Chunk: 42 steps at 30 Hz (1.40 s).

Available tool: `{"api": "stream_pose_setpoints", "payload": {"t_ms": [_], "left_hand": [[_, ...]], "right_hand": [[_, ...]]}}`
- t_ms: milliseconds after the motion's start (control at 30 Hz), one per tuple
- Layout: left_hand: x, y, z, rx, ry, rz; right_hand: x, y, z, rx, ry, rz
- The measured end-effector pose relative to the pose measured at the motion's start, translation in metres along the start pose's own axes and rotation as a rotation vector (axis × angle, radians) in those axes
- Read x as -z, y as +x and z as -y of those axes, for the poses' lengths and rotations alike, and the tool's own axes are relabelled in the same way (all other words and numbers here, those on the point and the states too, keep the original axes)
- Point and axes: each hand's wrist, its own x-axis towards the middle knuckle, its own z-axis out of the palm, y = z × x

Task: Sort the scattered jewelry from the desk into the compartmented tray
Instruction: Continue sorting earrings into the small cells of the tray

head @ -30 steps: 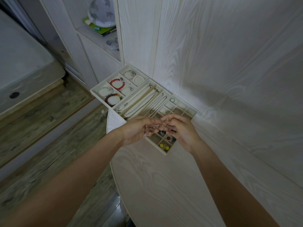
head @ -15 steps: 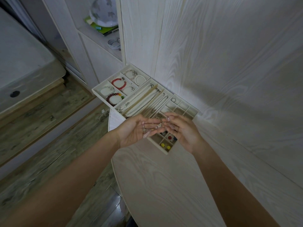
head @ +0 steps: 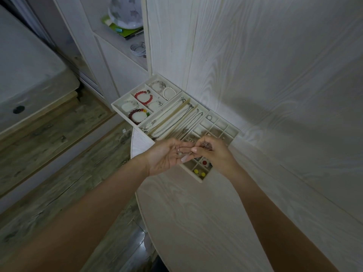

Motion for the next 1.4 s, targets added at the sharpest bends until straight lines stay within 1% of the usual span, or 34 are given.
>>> {"api": "stream_pose_setpoints", "payload": {"t_ms": [100, 167, 233, 367, 467, 533, 633, 733, 767, 833, 867, 933, 967, 1033, 1100, 1167, 1233, 1333, 1400], "left_hand": [[0.000, 0.001, -0.003, 0.005, -0.019, 0.004], [-0.001, 0.000, -0.006, 0.011, -0.006, 0.005], [-0.001, 0.001, -0.008, 0.011, 0.052, -0.014], [0.002, 0.005, -0.003, -0.020, 0.258, -0.088], [0.002, 0.010, 0.001, -0.081, 0.473, -0.218], [0.001, 0.014, 0.002, -0.112, 0.566, -0.296], [-0.001, 0.019, 0.003, -0.080, 0.557, -0.318], [-0.010, 0.019, 0.004, -0.025, 0.451, -0.315], [-0.012, 0.018, 0.005, -0.022, 0.471, -0.303], [-0.012, 0.018, 0.010, -0.066, 0.660, -0.273], [-0.012, 0.018, 0.013, -0.136, 0.797, -0.250], [-0.013, 0.021, 0.019, -0.313, 1.044, -0.210], [-0.014, 0.021, 0.021, -0.372, 1.149, -0.197], [-0.017, 0.022, 0.023, -0.436, 1.343, -0.180], [-0.016, 0.022, 0.024, -0.446, 1.432, -0.146], [-0.015, 0.021, 0.024, -0.454, 1.425, -0.120], [-0.014, 0.020, 0.024, -0.442, 1.392, -0.120], [-0.009, 0.021, 0.023, -0.362, 1.189, -0.143], [-0.004, 0.021, 0.024, -0.316, 1.052, -0.159]], "right_hand": [[0.001, 0.000, -0.003, 0.031, -0.040, 0.011], [0.002, 0.000, -0.004, 0.002, 0.035, 0.007], [0.002, 0.000, -0.005, -0.094, 0.254, 0.006], [0.004, -0.007, -0.003, -0.210, 0.841, 0.016], [0.006, -0.012, -0.002, -0.279, 1.189, 0.000], [0.006, -0.012, -0.002, -0.321, 1.356, -0.031], [0.007, -0.010, -0.004, -0.324, 1.432, -0.002], [0.007, -0.007, -0.009, -0.348, 1.361, -0.002], [0.008, -0.007, -0.010, -0.379, 1.324, -0.027], [0.008, -0.008, -0.013, -0.450, 1.203, -0.064], [0.008, -0.009, -0.013, -0.481, 1.088, -0.064], [0.004, -0.010, -0.010, -0.527, 0.762, -0.043], [0.002, -0.010, -0.008, -0.537, 0.580, -0.035], [-0.001, -0.011, -0.005, -0.500, 0.303, -0.022], [-0.002, -0.011, -0.005, -0.433, 0.222, 0.009], [0.000, -0.012, -0.005, -0.401, 0.219, 0.046], [0.001, -0.013, -0.006, -0.409, 0.211, 0.043], [0.000, -0.011, -0.010, -0.440, 0.221, -0.027], [-0.003, -0.010, -0.012, -0.422, 0.188, -0.063]]}}
